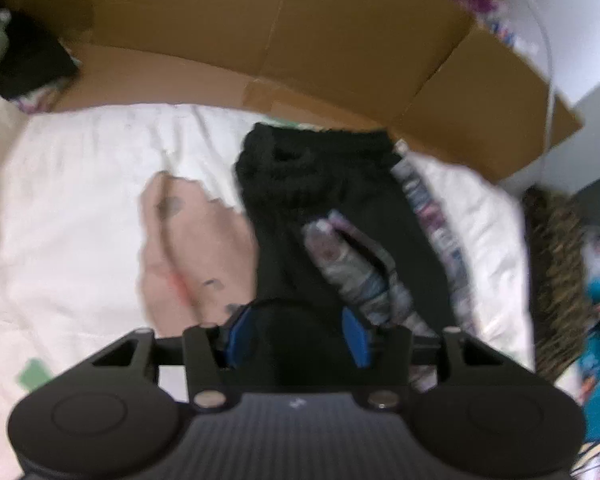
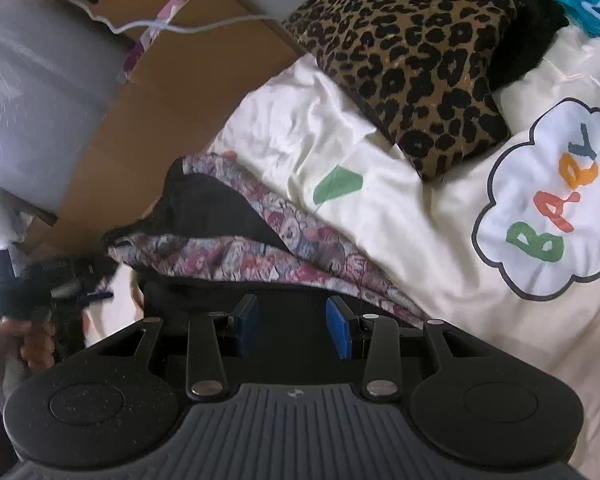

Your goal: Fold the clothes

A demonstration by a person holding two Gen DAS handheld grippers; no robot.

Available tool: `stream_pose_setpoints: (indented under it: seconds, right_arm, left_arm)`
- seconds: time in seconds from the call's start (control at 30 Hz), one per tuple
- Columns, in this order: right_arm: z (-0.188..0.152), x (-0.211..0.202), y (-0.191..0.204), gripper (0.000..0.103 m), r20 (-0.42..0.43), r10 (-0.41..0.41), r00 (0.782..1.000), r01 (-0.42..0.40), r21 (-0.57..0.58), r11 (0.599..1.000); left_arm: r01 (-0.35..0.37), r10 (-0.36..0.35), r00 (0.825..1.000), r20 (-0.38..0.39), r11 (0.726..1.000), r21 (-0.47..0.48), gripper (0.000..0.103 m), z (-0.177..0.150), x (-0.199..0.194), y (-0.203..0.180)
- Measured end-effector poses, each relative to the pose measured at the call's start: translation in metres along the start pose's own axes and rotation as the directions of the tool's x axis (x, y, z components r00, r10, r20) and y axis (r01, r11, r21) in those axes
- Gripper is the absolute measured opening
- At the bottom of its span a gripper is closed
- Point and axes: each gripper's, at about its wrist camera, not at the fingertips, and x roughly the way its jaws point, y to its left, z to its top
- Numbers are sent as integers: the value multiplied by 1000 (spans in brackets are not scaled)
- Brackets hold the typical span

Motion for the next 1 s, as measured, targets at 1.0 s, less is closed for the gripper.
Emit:
stream_pose_setpoints:
  seconds: [1.0]
  right_arm:
    - [-4,31,37,45,10,-100,995,98,-297,950]
  left_arm:
    - [106,-96,992,81,987,-120,12,33,30,-1]
